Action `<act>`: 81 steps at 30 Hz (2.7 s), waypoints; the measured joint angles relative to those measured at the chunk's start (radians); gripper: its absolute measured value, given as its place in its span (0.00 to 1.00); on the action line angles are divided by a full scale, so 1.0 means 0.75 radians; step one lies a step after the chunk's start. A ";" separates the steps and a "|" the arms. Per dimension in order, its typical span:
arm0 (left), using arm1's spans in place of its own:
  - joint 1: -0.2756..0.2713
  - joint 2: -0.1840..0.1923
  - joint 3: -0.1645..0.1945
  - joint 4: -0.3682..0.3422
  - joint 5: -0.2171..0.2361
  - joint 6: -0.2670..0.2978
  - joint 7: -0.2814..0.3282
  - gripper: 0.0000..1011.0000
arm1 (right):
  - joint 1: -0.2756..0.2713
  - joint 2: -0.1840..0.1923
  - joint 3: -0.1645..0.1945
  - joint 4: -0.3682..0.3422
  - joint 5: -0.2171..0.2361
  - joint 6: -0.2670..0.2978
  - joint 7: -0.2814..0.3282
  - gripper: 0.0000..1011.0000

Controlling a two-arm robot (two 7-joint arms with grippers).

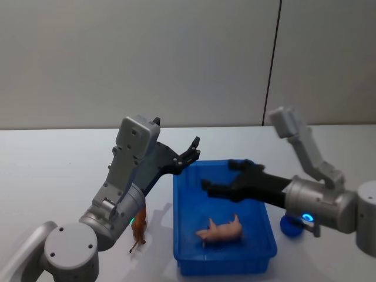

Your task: Pick up the two dolls from the table and place them into the box.

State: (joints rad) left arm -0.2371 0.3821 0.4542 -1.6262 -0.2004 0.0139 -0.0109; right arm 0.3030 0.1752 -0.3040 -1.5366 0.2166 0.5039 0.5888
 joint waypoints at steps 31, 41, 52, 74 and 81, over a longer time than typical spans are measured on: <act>0.000 0.000 0.000 0.000 0.000 0.000 0.000 0.99 | -0.401 0.296 0.224 -0.324 0.214 -0.298 -0.382 0.99; 0.000 0.000 0.000 0.000 0.000 0.000 0.000 0.99 | -0.501 0.326 0.238 -0.379 0.265 -0.248 -0.450 0.99; 0.000 0.000 0.000 0.000 0.000 0.000 0.000 0.99 | -0.547 0.328 0.228 -0.389 0.244 -0.179 -0.520 0.99; 0.000 0.000 0.000 0.000 0.000 0.000 0.000 0.99 | -0.406 0.239 0.154 -0.171 0.099 -0.120 -0.447 0.99; 0.000 0.000 0.000 0.000 0.000 0.000 0.000 0.99 | -0.345 0.205 0.133 -0.078 0.067 -0.119 -0.417 0.99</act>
State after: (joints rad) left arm -0.2371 0.3821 0.4542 -1.6262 -0.2004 0.0138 -0.0110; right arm 0.0439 0.3288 -0.2040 -1.5953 0.2666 0.4150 0.2762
